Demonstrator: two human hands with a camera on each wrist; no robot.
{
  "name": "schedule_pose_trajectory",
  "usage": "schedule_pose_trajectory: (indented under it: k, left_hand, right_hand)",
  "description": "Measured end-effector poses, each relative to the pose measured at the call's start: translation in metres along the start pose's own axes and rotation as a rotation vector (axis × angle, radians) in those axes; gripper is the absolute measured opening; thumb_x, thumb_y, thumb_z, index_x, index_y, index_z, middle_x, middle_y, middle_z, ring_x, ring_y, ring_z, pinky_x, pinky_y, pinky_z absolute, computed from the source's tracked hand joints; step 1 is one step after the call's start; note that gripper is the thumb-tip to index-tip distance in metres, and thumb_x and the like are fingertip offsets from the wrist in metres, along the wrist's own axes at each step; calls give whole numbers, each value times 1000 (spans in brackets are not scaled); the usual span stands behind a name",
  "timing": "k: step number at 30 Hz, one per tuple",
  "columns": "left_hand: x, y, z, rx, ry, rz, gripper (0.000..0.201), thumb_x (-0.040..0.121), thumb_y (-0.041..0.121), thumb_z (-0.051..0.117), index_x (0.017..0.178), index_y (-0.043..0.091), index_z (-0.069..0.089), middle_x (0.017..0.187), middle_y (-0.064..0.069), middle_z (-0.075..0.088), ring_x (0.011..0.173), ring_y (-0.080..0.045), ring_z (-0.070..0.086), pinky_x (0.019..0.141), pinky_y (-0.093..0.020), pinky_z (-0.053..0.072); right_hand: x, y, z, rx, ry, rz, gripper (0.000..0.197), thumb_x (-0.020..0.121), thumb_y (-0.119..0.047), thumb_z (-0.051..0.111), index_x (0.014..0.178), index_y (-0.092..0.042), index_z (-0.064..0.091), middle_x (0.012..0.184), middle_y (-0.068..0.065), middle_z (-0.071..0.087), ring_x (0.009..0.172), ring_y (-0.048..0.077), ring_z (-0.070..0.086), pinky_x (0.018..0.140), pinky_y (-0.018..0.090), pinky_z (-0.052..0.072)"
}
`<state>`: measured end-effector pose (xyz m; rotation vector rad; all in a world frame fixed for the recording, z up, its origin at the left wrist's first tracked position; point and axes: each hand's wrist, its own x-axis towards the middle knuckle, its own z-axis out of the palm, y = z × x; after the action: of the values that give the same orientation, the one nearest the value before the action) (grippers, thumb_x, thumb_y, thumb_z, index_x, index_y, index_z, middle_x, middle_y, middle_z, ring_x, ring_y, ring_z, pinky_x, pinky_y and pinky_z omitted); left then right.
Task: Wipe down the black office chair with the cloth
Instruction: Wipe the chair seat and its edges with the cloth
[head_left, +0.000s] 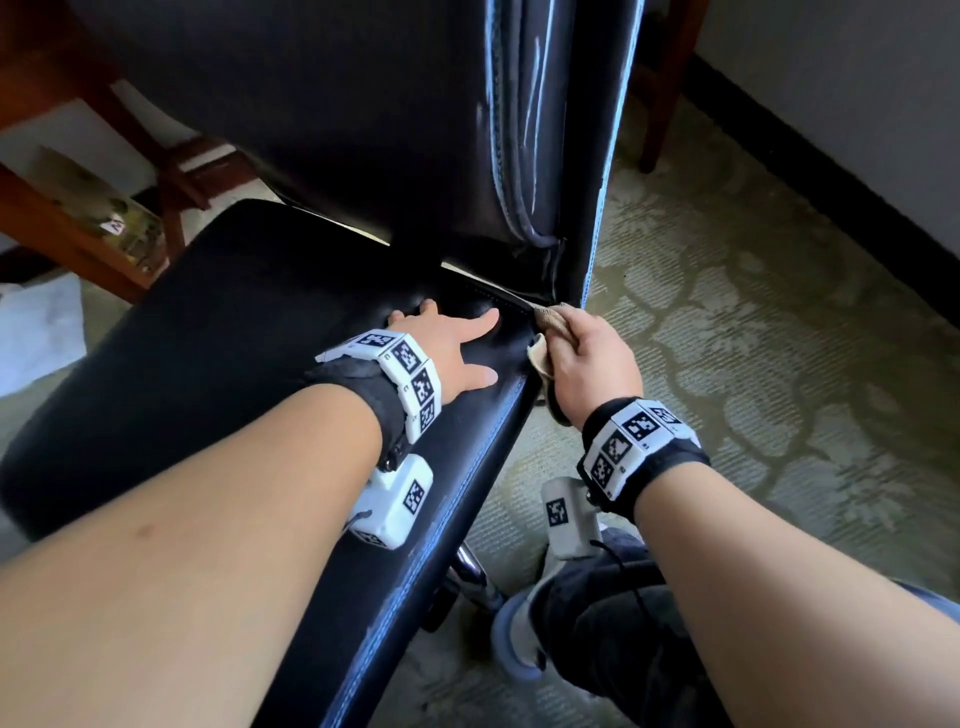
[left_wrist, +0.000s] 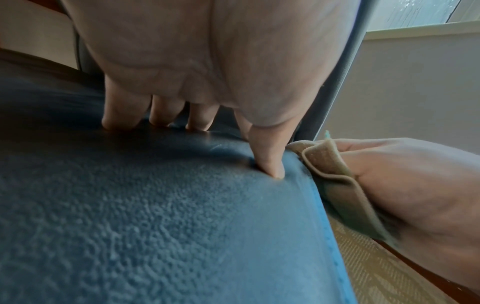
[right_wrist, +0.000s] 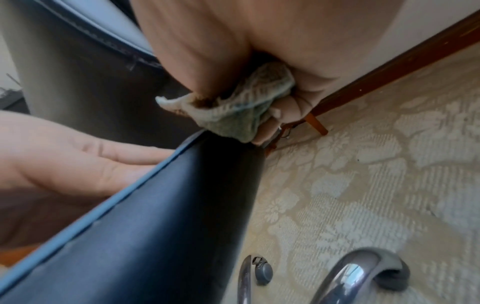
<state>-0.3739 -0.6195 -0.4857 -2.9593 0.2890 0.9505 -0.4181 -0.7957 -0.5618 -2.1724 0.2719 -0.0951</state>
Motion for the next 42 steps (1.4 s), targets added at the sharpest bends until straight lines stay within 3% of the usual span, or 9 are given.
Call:
schedule_pose_trajectory:
  k: [4,7,12,16,22,28,33,37,42]
  left_hand:
    - [1,3,-3,-12,-20,3,76,99,64,56,159,62,9,174,-20,2,155,-59,5,128,-56,19]
    - [3,0,-3,-16,-24,10,75,100,64,54,158,62,7,174,-21,1,154,-60,5,127,-56,20]
    - [9,-5,2,-9,7,25,75,98,67,53,158,64,7,173,-22,3,153,-61,9,128,-55,18]
    - [12,-7,4,-7,7,19,76,98,68,53,158,64,6,173,-24,3,152,-62,11,128,-54,18]
    - [12,-4,2,10,-1,14,77,96,70,52,157,65,5,172,-25,5,149,-60,23,126,-51,23]
    - [18,-8,4,21,12,8,77,96,71,51,157,65,4,172,-24,5,149,-64,17,125,-54,22]
    - [15,-3,-1,11,1,23,77,100,65,51,160,60,4,172,-26,0,150,-65,9,125,-58,21]
    - [20,3,-5,12,42,48,75,101,65,49,160,60,4,173,-23,1,151,-64,7,121,-63,29]
    - [7,-11,1,-42,74,123,72,103,58,52,161,57,10,176,-9,-2,160,-45,-3,120,-59,34]
  right_hand:
    - [-10,3,-27,-102,-141,-66,24,100,-28,59,121,-34,70,100,-7,64,95,14,58,83,25,40]
    - [-8,-2,-51,-41,-146,-11,19,99,-24,60,109,-32,74,87,-12,70,86,12,65,77,25,48]
    - [9,-14,-31,-45,-72,-33,25,97,-23,58,113,-36,72,99,-10,72,98,14,66,82,23,45]
    - [0,-14,-13,-175,-81,-63,29,102,-28,55,127,-34,68,100,-7,54,104,20,59,81,20,32]
    - [-2,-4,-42,-156,-129,-4,23,98,-24,58,111,-35,73,90,-7,73,86,16,68,75,27,49]
    - [-9,-11,-20,-226,-119,-130,32,102,-30,57,131,-35,68,96,-7,49,89,9,47,76,16,30]
    - [-27,-10,-42,-315,-249,-91,21,100,-30,60,116,-33,73,92,-6,59,87,16,58,72,25,36]
    - [-16,-14,-55,-72,-71,66,18,96,-22,60,104,-30,74,84,-11,73,81,13,69,77,29,54]
    - [-4,-20,-61,5,-4,73,22,95,-21,61,101,-38,74,77,-18,72,71,-5,65,73,23,51]
